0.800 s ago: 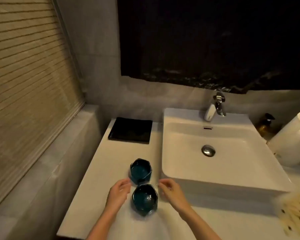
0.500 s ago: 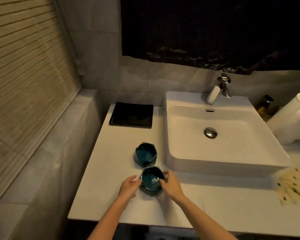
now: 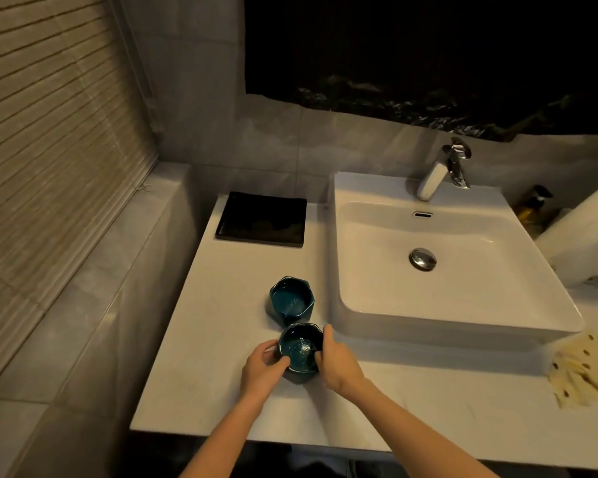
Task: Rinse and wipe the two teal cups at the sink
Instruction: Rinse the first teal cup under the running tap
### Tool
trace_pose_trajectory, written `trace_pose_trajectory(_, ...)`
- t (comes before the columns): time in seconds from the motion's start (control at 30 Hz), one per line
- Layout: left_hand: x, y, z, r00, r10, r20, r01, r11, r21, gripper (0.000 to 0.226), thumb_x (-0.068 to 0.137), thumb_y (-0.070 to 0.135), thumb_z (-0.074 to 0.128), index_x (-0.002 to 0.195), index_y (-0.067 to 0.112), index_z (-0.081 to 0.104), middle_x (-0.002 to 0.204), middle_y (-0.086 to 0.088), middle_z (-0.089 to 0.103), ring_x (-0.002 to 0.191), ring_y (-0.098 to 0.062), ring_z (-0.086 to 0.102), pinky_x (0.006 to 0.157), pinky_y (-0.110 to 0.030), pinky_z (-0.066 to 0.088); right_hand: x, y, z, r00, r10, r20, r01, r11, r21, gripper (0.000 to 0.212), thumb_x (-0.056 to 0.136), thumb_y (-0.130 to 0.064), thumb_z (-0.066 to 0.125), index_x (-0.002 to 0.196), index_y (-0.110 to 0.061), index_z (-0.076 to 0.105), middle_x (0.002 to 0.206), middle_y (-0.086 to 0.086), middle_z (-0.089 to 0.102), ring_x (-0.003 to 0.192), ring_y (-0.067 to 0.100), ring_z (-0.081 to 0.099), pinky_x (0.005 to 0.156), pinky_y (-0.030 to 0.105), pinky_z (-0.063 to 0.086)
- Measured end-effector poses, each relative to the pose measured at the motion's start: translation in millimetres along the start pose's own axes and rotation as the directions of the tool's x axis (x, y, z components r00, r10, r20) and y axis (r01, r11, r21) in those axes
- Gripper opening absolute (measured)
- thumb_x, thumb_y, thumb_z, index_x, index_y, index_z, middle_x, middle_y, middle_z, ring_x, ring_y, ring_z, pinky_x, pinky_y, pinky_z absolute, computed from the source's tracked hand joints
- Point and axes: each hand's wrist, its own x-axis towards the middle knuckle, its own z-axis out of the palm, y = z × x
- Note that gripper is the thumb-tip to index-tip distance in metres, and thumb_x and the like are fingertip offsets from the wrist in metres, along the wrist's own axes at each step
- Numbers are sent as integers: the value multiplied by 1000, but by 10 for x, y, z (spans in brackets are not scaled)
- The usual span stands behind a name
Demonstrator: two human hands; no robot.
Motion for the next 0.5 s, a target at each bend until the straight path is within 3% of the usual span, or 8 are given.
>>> trace_pose_trajectory(0.13,-112,213,-117,1000,4,27,-1,993,-119,32,83,11,69,112,23,59,104,-2,63,95,-16,62,87,-37,54,-84,-117,-311,997,-81,-6,81,995,65,12,97,-20,39,99,-14,29,81,14,61,68,36,61,52,40,48)
trace_pose_trajectory(0.27,-284,581,-123,990,-9,139,57,935,-349,34,84,7,68,113,18,55,106,-17,67,90,-29,68,73,-39,59,-132,-166,-701,988,-154,-26,156,977,148,10,95,-20,39,93,-15,30,68,10,58,48,30,57,36,33,43)
trace_pose_trajectory(0.33,-335,778,-54,975,14,220,88,891,-446,40,83,5,67,118,17,51,110,-21,65,94,-37,67,78,-45,58,-111,-114,-920,980,-189,-69,198,966,167,10,94,-20,40,95,-12,33,70,15,62,52,35,60,46,42,51)
trace_pose_trajectory(0.4,-345,970,76,976,65,210,41,885,-464,44,82,3,68,119,15,49,115,-19,63,94,-38,67,79,-48,57,-55,3,-1134,973,-207,-98,221,961,166,13,95,-22,40,100,-11,35,72,17,65,59,36,62,60,49,53)
trace_pose_trajectory(0.5,-310,1250,349,983,147,113,-92,915,-393,46,80,-1,69,117,17,50,103,-18,68,87,-33,69,76,-45,58,32,199,-1458,975,-213,-67,223,943,245,26,98,-24,42,121,-13,34,78,12,67,61,27,67,64,43,58)
